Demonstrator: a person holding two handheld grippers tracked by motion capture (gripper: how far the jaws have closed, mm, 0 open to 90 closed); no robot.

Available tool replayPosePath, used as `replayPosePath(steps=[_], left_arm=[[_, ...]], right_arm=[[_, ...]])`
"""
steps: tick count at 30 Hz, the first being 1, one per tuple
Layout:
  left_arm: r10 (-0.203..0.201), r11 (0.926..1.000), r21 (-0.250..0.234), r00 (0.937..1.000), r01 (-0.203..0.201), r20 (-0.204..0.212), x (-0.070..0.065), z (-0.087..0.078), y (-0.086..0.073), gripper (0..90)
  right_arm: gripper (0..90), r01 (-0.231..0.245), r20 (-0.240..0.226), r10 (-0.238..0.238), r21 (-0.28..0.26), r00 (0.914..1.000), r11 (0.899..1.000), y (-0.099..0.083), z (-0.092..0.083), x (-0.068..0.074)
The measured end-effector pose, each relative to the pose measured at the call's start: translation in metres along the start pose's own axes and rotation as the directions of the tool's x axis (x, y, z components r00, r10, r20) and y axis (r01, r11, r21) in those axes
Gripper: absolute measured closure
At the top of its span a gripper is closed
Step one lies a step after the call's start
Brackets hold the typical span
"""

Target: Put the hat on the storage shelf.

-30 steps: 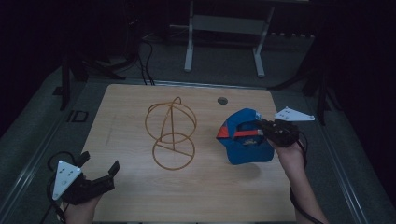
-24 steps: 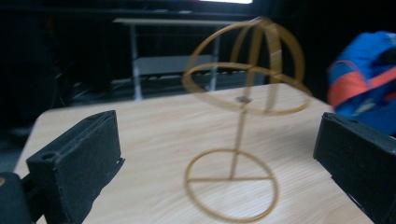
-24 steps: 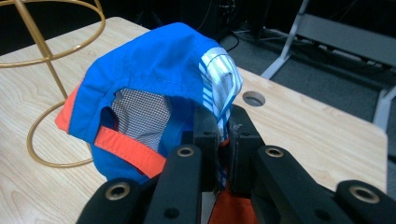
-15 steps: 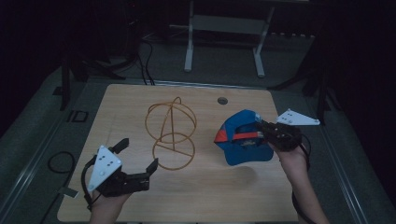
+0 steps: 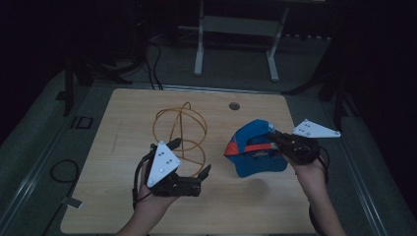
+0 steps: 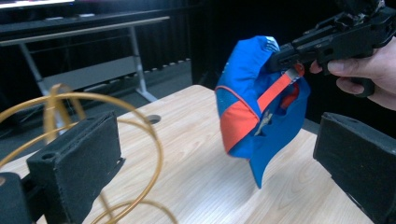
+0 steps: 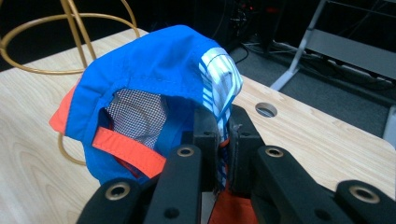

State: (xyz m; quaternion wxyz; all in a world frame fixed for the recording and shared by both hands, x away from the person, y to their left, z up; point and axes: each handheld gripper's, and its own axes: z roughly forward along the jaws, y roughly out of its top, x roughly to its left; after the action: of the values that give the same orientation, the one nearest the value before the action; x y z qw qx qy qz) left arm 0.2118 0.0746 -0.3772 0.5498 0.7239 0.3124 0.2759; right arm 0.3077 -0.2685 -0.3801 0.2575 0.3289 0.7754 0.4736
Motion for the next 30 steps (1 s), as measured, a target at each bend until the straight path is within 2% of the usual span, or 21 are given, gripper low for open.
replayPosePath(steps=[6, 10, 18, 21, 23, 25, 30], left_arm=[[-0.013, 0.9998, 0.016, 0.9986, 0.012, 0.050, -0.007, 0.028, 0.005, 1.2], [-0.028, 0.9992, 0.033, 0.9950, 0.025, 0.096, -0.013, 0.047, 0.006, 4.0], [-0.022, 0.9982, 0.059, 0.9915, 0.014, 0.129, -0.020, 0.078, 0.011, 5.9], [-0.035, 0.9974, 0.068, 0.9888, 0.025, 0.145, -0.021, 0.088, 0.012, 7.1], [-0.027, 0.9973, 0.071, 0.9891, 0.017, 0.144, -0.023, 0.093, 0.013, 7.7], [-0.022, 0.9978, 0.066, 0.9897, 0.013, 0.141, -0.025, 0.095, 0.014, 14.6], [-0.034, 0.9938, 0.110, 0.9857, 0.016, 0.165, -0.026, 0.104, 0.015, 18.2]], right_arm=[[84.2, 0.016, -0.014, -0.016, -0.011, 0.9998, 1.000, 0.002, -0.006, 0.007], [84.1, 0.019, -0.024, -0.020, -0.021, 0.9995, 1.000, 0.003, -0.011, 0.012], [84.1, 0.045, -0.046, -0.047, -0.033, 0.9979, 0.998, 0.001, -0.021, 0.021], [84.1, 0.061, -0.049, -0.063, -0.040, 0.9968, 0.997, 0.002, -0.025, 0.026], [84.1, 0.068, -0.059, -0.070, -0.041, 0.9958, 0.997, 0.002, -0.027, 0.028], [84.1, 0.072, -0.061, -0.075, -0.046, 0.9954, 0.996, 0.002, -0.029, 0.030], [84.1, 0.068, -0.075, -0.072, -0.055, 0.9946, 0.996, 0.000, -0.031, 0.032]])
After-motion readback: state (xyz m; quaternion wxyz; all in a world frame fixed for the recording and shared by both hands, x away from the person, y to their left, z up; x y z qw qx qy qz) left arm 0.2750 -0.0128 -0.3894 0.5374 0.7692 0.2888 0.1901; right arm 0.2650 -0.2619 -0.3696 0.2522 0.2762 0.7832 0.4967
